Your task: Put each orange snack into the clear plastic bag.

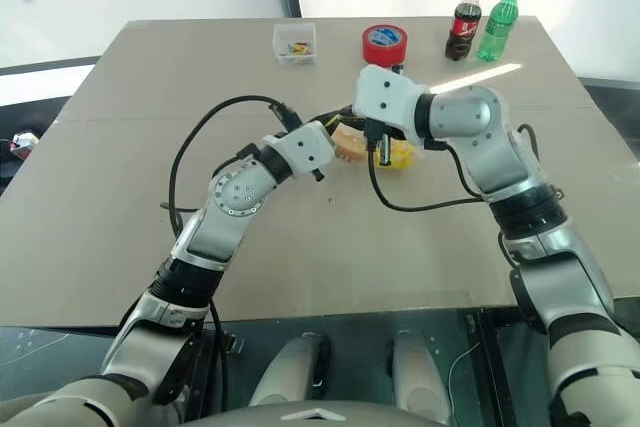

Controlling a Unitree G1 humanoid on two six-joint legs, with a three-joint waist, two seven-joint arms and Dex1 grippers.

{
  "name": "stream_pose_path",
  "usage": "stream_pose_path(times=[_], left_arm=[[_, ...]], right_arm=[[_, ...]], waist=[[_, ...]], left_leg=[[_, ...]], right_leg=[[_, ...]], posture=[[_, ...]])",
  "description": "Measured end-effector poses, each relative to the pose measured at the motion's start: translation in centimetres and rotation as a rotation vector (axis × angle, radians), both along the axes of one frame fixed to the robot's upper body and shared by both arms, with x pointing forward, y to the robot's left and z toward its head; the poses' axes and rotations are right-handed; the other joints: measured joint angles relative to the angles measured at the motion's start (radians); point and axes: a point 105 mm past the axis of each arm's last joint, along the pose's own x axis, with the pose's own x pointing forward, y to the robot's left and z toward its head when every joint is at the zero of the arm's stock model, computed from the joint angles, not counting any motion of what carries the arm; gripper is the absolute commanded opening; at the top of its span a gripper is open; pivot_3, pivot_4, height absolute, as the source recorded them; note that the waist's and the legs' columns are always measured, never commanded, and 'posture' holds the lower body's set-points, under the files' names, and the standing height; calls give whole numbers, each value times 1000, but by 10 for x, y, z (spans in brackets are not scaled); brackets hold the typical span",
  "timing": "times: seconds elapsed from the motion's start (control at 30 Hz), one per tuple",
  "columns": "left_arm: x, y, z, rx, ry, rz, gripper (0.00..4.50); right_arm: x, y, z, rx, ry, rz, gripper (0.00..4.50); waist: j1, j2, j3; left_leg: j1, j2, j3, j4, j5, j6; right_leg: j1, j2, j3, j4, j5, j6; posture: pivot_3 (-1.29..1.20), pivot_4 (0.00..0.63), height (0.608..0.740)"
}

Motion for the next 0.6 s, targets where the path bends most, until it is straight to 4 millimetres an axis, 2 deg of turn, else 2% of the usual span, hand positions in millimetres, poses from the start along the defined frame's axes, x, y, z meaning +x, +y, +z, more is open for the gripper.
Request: stream_pose_path(times=[0.6], left_arm=[[-4,0,-2,-6,13,0,0]], right_arm=[[-3,-3,-3,-9,-2,9,28]], waist=[[0,0,0]], left_leg=[[0,0,0,0,0,0]], right_leg=[[0,0,0,0,0,0]], posture=[[0,150,740]])
